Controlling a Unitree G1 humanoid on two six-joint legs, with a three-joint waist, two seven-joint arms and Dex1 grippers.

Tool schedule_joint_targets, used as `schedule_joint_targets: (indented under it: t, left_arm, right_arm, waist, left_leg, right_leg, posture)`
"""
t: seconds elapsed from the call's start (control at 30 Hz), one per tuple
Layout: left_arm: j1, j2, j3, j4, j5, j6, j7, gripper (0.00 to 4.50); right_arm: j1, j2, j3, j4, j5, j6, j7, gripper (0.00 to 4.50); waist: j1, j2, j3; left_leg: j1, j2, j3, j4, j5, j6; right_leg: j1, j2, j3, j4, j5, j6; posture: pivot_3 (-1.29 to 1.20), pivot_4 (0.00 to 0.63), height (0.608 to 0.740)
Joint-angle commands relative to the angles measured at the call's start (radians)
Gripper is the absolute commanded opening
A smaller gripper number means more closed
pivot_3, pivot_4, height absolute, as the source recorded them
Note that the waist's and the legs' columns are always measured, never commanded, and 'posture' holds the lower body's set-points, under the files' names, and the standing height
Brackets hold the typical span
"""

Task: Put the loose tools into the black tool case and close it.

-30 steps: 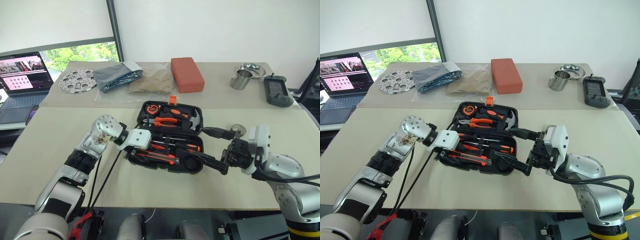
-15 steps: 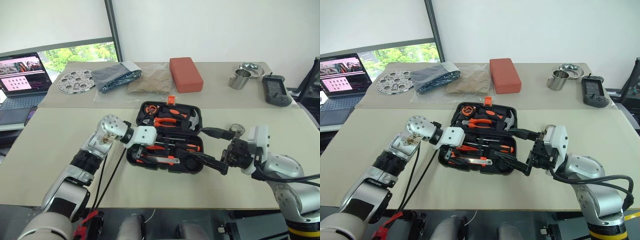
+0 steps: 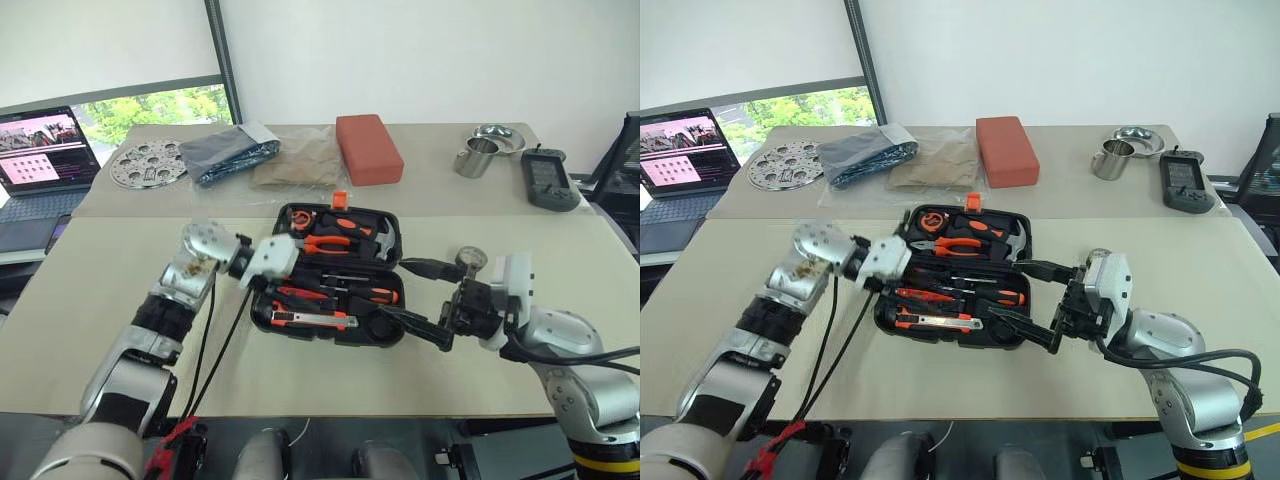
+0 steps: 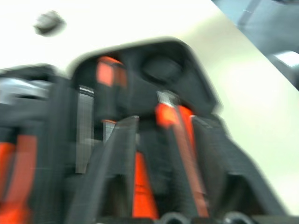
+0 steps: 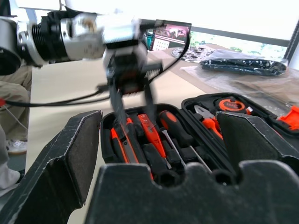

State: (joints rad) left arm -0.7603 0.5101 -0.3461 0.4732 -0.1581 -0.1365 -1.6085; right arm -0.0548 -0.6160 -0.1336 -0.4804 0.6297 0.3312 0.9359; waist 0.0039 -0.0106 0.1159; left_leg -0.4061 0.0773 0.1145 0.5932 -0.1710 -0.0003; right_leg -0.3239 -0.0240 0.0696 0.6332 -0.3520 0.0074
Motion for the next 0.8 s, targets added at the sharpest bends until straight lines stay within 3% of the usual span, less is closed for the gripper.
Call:
schedule_joint_targets:
  t: [0.03, 0.33, 0.8]
  left_arm:
    - [-0.032, 0.018, -0.015, 0.061, 0.038, -0.126, -0.004, 0.09]
    - [-0.064, -0.023, -0.021, 0.241, 0.122, -0.285, 0.039, 0.09]
    - [-0.09, -0.075, -0.045, 0.409, 0.179, -0.253, 0.06, 0.09]
  right_arm:
    - [0.004, 0.002, -0.016, -0.018, 0.005, -0.034, 0.003, 4.5]
    - [0.027, -0.001, -0.025, -0.024, 0.008, -0.039, 0.004, 4.5]
    - [0.035, -0.004, -0.028, -0.027, 0.01, -0.038, 0.004, 4.5]
  waist:
    - [0.001, 0.0, 0.0]
    - [0.006, 0.0, 0.0]
    - [0.005, 0.002, -0.002]
  left_leg:
    - [0.0, 0.0, 0.0, 0.0, 0.0, 0.0]
    - [0.001, -0.001, 0.0, 0.002, 0.0, 0.0]
    - [0.004, -0.001, -0.001, 0.007, 0.0, 0.001]
  right_leg:
    - [0.0, 0.0, 0.0, 0.0, 0.0, 0.0]
    - [0.001, 0.0, 0.0, 0.001, 0.0, 0.0]
    - [0.004, -0.001, 0.0, 0.008, 0.0, 0.001]
  posture:
    - [0.0, 0.15, 0.74]
    - [0.0, 0.15, 0.74]
    - [0.0, 0.15, 0.74]
